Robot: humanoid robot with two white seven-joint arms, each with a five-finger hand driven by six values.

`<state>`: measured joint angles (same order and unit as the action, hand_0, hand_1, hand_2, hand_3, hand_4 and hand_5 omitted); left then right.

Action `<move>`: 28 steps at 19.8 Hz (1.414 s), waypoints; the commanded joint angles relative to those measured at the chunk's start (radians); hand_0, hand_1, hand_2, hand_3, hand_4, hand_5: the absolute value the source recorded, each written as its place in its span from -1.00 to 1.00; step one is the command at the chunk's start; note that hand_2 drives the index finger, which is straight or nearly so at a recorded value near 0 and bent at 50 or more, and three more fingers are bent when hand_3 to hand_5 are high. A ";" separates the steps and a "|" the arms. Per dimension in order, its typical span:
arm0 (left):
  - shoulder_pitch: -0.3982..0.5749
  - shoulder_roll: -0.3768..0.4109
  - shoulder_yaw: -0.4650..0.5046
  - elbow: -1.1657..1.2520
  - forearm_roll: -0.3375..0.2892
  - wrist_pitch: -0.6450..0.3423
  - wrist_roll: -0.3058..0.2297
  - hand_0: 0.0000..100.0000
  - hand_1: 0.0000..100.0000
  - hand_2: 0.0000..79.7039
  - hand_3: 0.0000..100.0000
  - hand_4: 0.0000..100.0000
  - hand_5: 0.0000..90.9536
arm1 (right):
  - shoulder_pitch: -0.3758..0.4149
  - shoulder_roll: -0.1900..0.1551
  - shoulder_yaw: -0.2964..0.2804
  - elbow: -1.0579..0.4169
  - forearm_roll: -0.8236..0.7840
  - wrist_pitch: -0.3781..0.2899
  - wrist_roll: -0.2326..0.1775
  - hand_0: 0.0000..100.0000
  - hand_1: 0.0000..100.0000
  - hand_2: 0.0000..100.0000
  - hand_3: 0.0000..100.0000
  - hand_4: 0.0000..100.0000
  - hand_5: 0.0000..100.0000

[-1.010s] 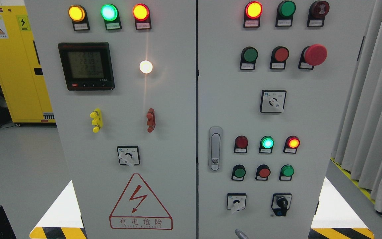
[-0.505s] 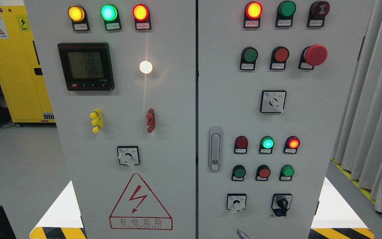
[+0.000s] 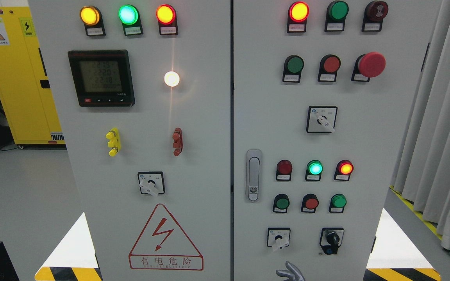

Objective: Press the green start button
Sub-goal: 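Raise the right hand toward the green button in the lowest button row, then press the green push button with the right hand's fingertip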

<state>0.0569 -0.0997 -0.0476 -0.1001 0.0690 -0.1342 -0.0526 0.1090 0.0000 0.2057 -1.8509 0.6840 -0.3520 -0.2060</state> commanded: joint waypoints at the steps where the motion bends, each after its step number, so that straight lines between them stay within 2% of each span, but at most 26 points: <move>1: 0.000 0.000 0.000 0.000 0.000 0.001 0.000 -0.76 0.11 -1.00 -1.00 -1.00 -1.00 | -0.107 -0.009 -0.150 -0.013 0.371 -0.002 0.031 0.32 0.80 -1.00 0.78 0.99 1.00; 8: 0.000 0.000 0.000 0.000 0.000 0.001 0.000 -0.76 0.11 -1.00 -1.00 -1.00 -1.00 | -0.204 -0.008 -0.158 0.013 0.491 0.010 0.077 0.31 0.85 -1.00 0.91 1.00 1.00; 11: 0.001 0.000 0.000 0.000 0.000 0.001 0.000 -0.76 0.11 -1.00 -1.00 -1.00 -1.00 | -0.241 -0.009 -0.158 0.045 0.493 0.011 0.108 0.45 0.91 -1.00 0.92 1.00 1.00; 13: 0.000 0.000 0.000 0.000 0.000 0.001 0.000 -0.76 0.11 -1.00 -1.00 -1.00 -1.00 | -0.265 -0.011 -0.158 0.065 0.493 0.011 0.108 0.55 0.93 -1.00 0.91 1.00 1.00; 18: 0.000 0.000 0.000 0.000 0.000 0.001 0.000 -0.76 0.11 -1.00 -1.00 -1.00 -1.00 | -0.311 -0.012 -0.158 0.105 0.493 0.011 0.111 0.61 0.94 -1.00 0.90 1.00 1.00; 21: 0.000 0.000 0.000 0.000 0.000 0.001 0.000 -0.76 0.11 -1.00 -1.00 -1.00 -1.00 | -0.316 -0.012 -0.158 0.117 0.493 0.013 0.129 0.64 0.94 -1.00 0.89 1.00 1.00; 28: 0.000 0.000 0.000 -0.001 0.000 0.001 0.000 -0.76 0.11 -1.00 -1.00 -1.00 -1.00 | -0.331 -0.012 -0.161 0.145 0.485 0.034 0.131 0.69 0.95 -1.00 0.87 1.00 1.00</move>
<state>0.0570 -0.0997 -0.0476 -0.1002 0.0690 -0.1342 -0.0526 -0.2034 0.0000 0.0599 -1.7559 1.1699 -0.3243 -0.0755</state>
